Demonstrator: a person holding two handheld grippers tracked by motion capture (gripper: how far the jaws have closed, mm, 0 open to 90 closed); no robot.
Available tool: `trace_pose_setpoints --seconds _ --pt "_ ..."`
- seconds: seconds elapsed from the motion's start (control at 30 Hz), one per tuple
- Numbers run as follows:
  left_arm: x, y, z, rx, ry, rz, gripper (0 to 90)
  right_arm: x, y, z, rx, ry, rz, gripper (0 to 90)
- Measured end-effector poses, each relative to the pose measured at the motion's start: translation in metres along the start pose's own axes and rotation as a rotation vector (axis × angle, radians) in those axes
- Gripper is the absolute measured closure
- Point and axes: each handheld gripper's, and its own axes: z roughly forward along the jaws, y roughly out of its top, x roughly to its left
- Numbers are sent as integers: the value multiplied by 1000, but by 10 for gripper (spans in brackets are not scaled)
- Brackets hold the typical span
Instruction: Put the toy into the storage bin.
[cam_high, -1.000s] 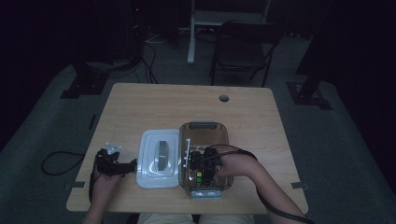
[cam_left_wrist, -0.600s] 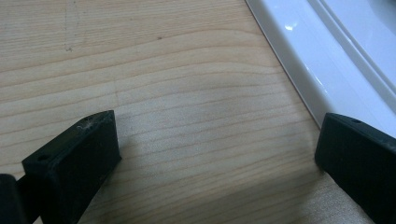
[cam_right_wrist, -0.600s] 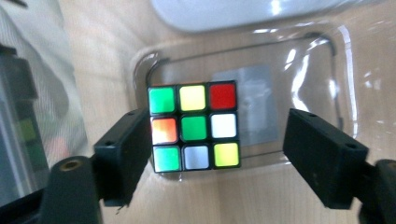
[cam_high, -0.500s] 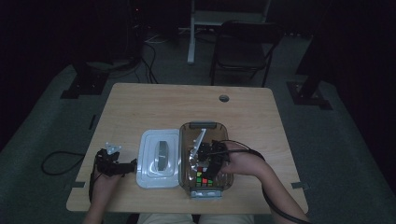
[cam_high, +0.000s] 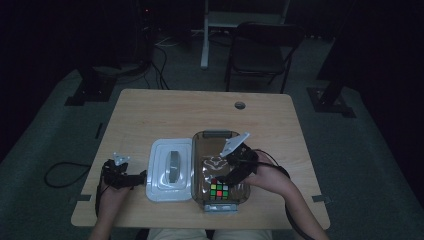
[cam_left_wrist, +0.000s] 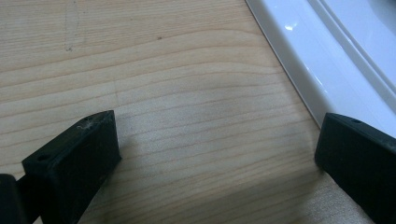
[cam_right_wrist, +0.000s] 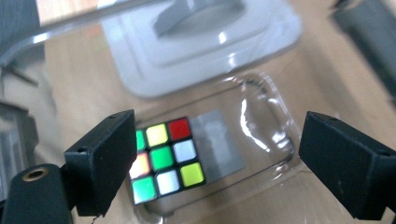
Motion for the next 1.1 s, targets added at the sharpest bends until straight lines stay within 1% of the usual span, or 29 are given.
trace_pose_setpoints --seconds 0.07,0.17,0.23,0.27,0.3,0.33,0.4,0.47,0.53,0.63,0.7,0.97,1.1 --pt "0 0 0 0 0 0 6 -3 -4 -6 -48 -20 20 113" --pt "0 0 0 0 0 0 6 -7 -10 -14 -116 -36 57 111" --pt "0 0 0 0 0 0 6 -8 -14 -18 -143 -64 70 111" --pt "0 0 0 0 0 0 6 -10 -16 -19 -147 -63 76 112" --pt "0 0 0 0 0 0 5 -11 -18 -21 -157 -71 81 112" --pt "0 0 0 0 0 0 6 -11 -20 -22 -173 -91 83 112" --pt "0 0 0 0 0 0 6 -14 -24 -25 -191 -97 104 112" --pt "0 0 0 0 0 0 6 -16 -29 -28 -227 -122 123 112" --pt "0 0 0 1 0 0 6 -18 -34 -31 -250 -136 140 112" --pt "0 0 0 -1 0 0 6 -19 -42 -33 -273 -168 157 112" --pt "0 0 0 -1 1 0 6 -21 -46 -35 -299 -185 165 112" --pt "0 0 0 -1 0 0 6 -29 -69 -43 -360 -245 242 112" --pt "0 0 0 0 0 0 6 -32 -83 -44 -366 -269 279 112"
